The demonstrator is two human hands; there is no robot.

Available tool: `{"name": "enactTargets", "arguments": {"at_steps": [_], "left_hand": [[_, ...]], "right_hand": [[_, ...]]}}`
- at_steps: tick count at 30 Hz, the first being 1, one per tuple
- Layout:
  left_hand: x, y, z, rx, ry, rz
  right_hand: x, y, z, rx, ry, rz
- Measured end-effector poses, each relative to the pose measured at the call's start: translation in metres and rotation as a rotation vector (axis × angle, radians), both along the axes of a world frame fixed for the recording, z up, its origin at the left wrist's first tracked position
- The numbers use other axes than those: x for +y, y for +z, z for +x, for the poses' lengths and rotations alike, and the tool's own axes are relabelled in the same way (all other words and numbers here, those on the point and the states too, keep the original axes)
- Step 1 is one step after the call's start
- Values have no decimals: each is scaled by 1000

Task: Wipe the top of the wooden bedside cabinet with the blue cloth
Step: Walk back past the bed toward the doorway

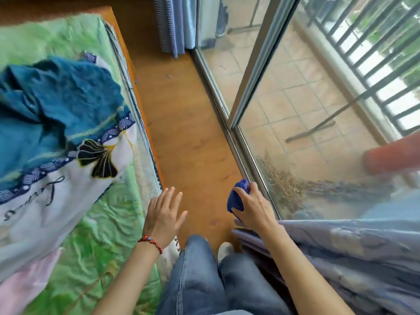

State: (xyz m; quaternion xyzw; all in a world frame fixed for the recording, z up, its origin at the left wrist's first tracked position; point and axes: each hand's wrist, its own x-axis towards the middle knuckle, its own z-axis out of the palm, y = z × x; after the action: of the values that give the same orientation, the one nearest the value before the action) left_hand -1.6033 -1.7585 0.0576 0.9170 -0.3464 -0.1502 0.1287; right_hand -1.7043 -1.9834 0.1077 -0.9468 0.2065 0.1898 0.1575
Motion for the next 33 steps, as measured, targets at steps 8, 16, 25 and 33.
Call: {"name": "enactTargets", "arguments": {"at_steps": [8, 16, 25, 33], "left_hand": [[-25, 0, 68, 40, 140, 53], [-90, 10, 161, 11, 256, 100], [-137, 32, 284, -48, 333, 65], [-139, 33, 430, -106, 313, 48]], "right_hand": [[-45, -6, 92, -26, 136, -14], [-119, -2, 211, -24, 227, -13], [-172, 17, 359, -61, 317, -8], [-173, 18, 511, -106, 324, -3]]}}
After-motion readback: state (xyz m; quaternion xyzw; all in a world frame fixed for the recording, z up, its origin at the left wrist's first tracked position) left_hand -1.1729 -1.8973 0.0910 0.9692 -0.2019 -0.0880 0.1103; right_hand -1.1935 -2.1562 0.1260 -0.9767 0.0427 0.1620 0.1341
